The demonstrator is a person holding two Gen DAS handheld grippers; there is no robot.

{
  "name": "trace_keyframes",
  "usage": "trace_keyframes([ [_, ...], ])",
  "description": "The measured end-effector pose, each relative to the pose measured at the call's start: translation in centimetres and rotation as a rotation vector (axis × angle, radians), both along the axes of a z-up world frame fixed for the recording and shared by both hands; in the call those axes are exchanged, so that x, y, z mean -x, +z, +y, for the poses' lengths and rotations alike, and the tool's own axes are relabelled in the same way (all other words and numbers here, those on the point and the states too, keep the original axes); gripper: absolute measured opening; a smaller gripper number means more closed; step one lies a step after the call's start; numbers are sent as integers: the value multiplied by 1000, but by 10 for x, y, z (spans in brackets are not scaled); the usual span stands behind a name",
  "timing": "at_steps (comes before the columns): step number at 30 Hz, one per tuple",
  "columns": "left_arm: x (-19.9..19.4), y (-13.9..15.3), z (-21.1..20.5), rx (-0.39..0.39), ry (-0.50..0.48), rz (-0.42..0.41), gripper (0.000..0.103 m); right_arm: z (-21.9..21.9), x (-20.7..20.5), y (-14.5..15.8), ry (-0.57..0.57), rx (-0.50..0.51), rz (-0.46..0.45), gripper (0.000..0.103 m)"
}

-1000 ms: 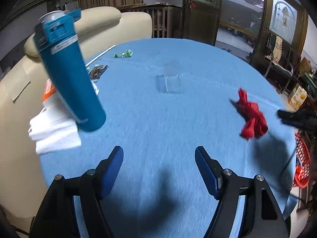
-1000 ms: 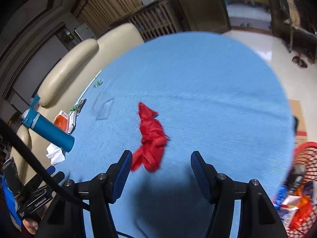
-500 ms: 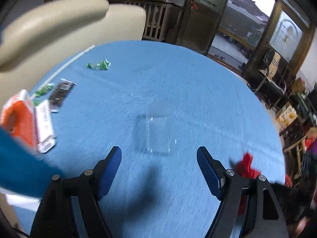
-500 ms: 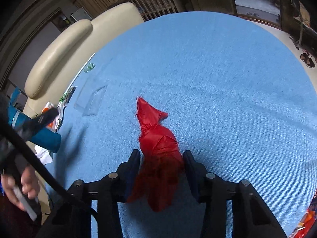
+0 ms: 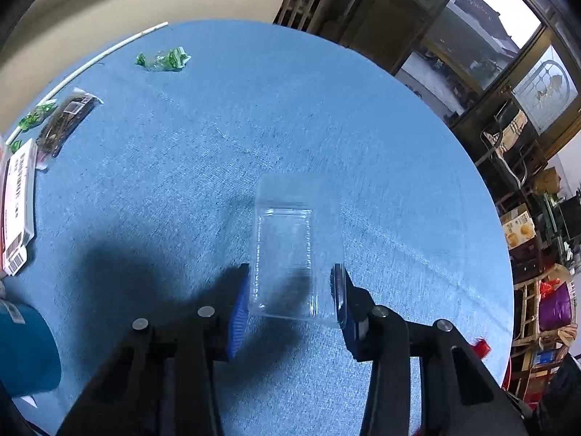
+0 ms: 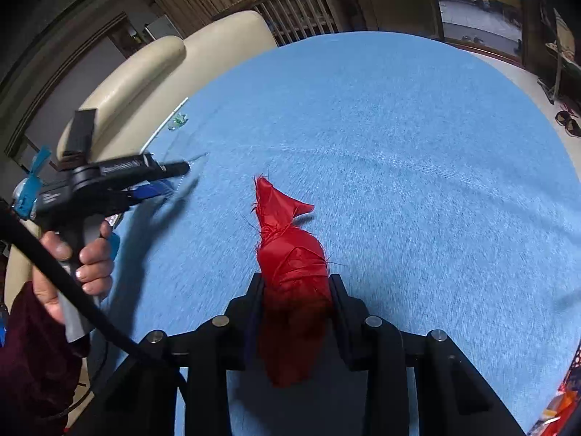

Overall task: Collect trash
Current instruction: 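Grasp the red ribbon with the right gripper and lift it, then grasp the clear plastic tray with the left gripper while the right holds the red ribbon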

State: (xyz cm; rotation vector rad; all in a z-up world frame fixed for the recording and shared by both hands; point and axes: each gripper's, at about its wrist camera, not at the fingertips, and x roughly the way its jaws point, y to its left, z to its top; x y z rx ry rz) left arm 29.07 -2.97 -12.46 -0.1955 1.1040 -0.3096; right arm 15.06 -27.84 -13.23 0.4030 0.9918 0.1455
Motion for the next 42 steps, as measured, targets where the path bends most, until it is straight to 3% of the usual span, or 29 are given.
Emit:
trace_keyframes([
  [17,137,81,-15,-134,-83,-202,44,-21,83,44,-70,-28,-110,36],
  [25,203,117,-30,-248,-114,-339,45,-32,126,77,-115,-22,-184,37],
  [39,272,159,-42,-259,-169,-521,44,-38,181,117,-146,-11,-299,37],
  [42,265,147,-40,-250,-169,-480,44,-40,187,121,-151,-10,-305,37],
])
